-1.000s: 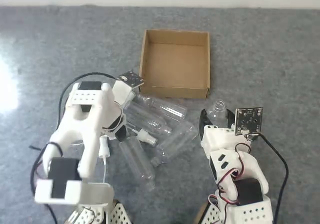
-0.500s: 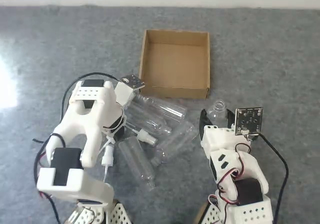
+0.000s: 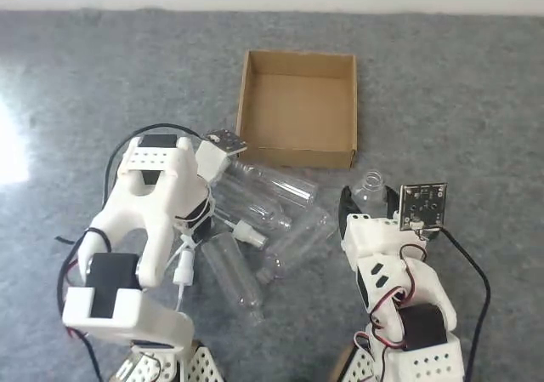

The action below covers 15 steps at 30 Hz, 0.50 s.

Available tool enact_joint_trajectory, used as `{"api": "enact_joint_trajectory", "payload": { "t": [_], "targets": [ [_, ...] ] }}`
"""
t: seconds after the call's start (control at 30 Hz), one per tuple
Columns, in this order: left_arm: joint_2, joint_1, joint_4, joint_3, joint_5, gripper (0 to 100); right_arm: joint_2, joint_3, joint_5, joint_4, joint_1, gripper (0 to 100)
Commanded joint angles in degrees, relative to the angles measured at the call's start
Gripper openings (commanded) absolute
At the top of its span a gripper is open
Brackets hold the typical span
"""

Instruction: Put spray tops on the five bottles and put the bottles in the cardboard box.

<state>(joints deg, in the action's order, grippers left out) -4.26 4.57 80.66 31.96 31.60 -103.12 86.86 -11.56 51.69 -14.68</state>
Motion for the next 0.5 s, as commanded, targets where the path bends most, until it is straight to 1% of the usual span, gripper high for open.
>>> {"api": "enact_joint_trajectory", "payload": {
  "t": [0.0, 0.27, 0.47],
  "targets": [
    [0.09, 0.18, 0.44, 0.31, 0.35, 14, -0.92, -0.79, -0.26, -1.27, 0.22, 13.3],
    [0.09, 2.55, -5.27, 2.68, 0.35, 14, -0.92, -0.79, -0.26, -1.27, 0.22, 13.3],
    [0.7, 2.73, -7.03, 3.65, 0.44, 6, -0.92, -0.79, -0.26, -1.27, 0.22, 13.3]
  ]
}}
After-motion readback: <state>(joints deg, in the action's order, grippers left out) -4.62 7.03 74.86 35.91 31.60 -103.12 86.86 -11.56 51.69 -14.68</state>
